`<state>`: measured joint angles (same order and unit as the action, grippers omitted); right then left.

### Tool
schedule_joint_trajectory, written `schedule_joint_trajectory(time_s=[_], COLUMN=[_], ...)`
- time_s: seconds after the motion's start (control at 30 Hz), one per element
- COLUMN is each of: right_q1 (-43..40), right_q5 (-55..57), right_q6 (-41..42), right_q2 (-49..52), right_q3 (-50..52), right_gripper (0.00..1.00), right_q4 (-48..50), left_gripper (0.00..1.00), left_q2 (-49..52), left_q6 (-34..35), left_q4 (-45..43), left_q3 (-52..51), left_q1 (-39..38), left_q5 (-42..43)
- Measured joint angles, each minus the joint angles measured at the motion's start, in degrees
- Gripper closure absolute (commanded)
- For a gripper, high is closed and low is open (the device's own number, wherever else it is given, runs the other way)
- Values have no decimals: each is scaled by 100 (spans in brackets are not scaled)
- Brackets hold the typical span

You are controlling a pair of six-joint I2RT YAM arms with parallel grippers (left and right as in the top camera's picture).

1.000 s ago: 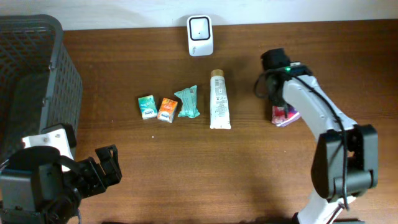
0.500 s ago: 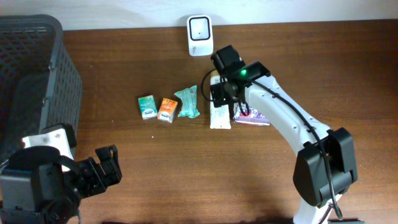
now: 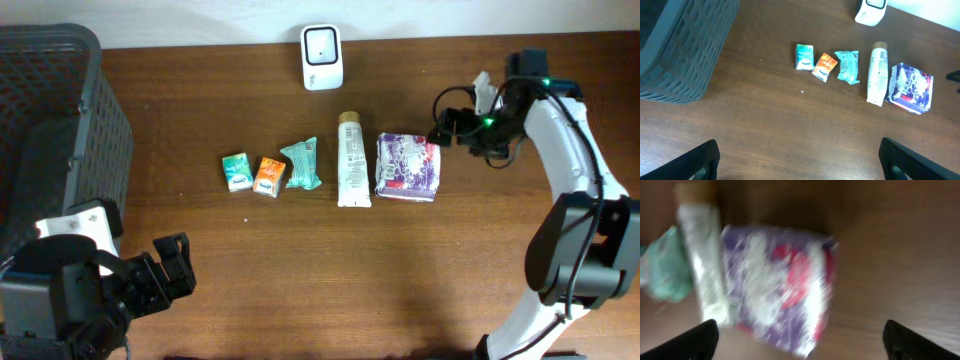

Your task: Scan the item barcode

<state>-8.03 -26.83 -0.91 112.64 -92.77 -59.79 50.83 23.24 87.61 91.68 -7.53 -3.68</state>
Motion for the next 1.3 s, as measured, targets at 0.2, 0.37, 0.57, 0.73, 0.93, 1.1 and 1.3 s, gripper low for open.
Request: schedule_joint_trajectory(time_s=[0.2, 0.37, 0.57, 0.73, 0.93, 1.1, 1.3], right_q1=[597, 1364, 2356, 2511, 2761, 2796, 2806], right_q5=[-944, -28, 1810, 2363, 2472, 2557, 2479], right_q6=[-367, 76, 1193, 1646, 1742, 1853, 1895], right_q2=[63, 74, 79, 85, 87, 90, 446], right_q3=[-22, -199, 188, 584, 977, 1290, 1298], right_gripper=[89, 96, 96, 96, 96, 96, 96], right_q4=[42, 525, 1700, 2326, 2765, 3084, 3126], left_gripper=[1, 1, 1, 1, 1, 1, 1], left_q2=[0, 0, 0, 0, 0, 0, 0], left_q6=[-2, 0, 0, -2, 0, 0, 0], left_q4=[0, 2, 0, 2, 2, 4, 4], left_q3=[0, 0, 0, 0, 0, 0, 0], left_q1=[0, 0, 0, 0, 0, 0, 0], left_q5=[0, 0, 0, 0, 0, 0, 0])
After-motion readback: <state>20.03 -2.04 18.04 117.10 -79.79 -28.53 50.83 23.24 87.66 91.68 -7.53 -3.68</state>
